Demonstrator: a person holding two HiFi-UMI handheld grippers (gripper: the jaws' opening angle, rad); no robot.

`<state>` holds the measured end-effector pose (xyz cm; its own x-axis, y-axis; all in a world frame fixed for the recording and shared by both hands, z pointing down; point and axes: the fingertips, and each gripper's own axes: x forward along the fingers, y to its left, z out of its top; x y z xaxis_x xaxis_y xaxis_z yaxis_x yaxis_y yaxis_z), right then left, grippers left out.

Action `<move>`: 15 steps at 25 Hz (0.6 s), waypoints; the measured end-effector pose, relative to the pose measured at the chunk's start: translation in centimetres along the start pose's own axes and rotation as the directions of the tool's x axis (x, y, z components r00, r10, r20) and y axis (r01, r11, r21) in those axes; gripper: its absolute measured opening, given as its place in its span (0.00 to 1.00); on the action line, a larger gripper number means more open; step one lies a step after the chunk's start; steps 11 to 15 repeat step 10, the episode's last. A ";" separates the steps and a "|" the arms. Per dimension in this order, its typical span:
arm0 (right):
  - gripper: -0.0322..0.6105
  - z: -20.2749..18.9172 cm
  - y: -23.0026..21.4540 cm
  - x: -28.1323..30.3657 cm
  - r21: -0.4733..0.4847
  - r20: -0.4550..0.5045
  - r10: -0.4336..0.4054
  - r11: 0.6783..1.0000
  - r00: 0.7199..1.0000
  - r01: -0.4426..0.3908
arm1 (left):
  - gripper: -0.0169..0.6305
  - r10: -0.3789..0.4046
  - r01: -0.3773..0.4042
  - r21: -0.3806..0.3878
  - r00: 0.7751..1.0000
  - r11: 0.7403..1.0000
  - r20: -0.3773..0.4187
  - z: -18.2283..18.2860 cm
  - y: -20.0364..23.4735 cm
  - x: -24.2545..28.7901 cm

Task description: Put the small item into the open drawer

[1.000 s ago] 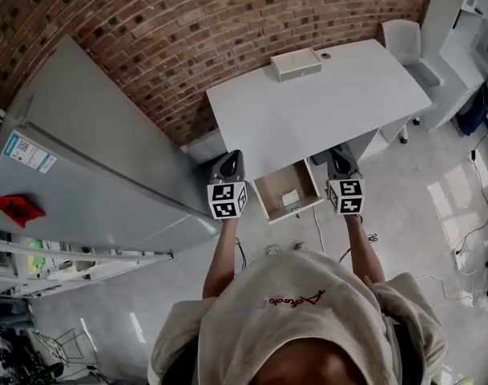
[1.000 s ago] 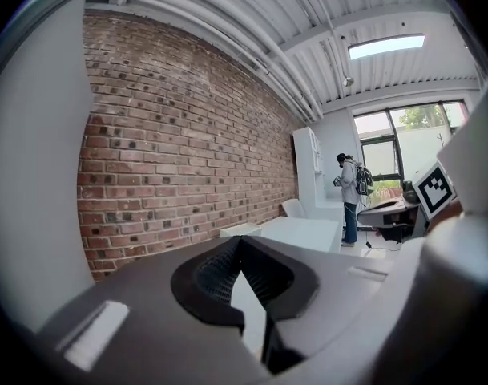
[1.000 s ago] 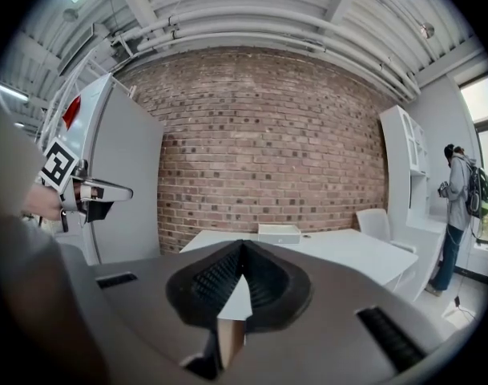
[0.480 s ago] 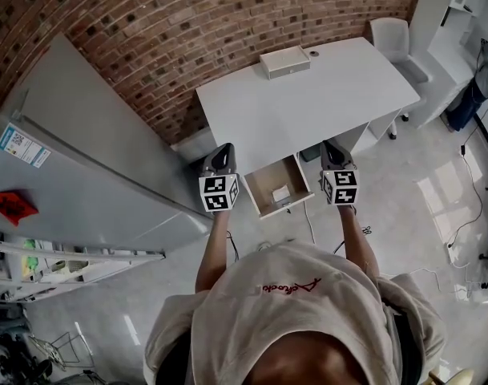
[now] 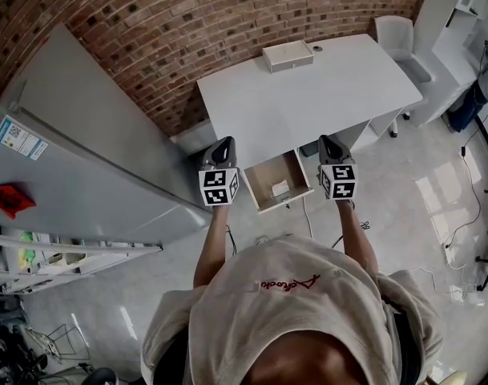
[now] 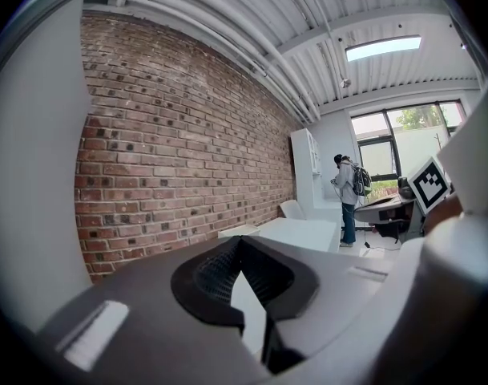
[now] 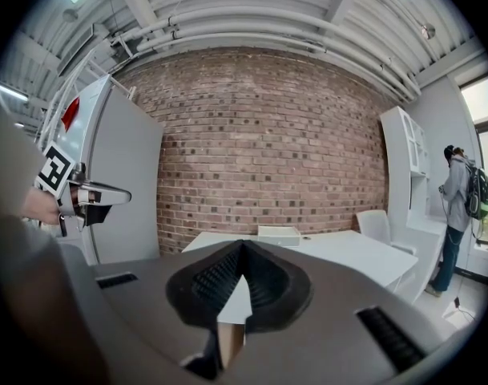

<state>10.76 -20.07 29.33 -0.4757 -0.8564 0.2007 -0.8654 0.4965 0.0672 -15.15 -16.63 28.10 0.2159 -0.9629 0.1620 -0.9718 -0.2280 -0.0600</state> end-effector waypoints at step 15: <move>0.07 -0.2 0.2 1.0 -0.025 -0.017 0.022 0.999 1.000 -0.022 | 0.04 0.004 -0.004 0.014 1.000 1.000 -0.014 -0.4 0.2 0.4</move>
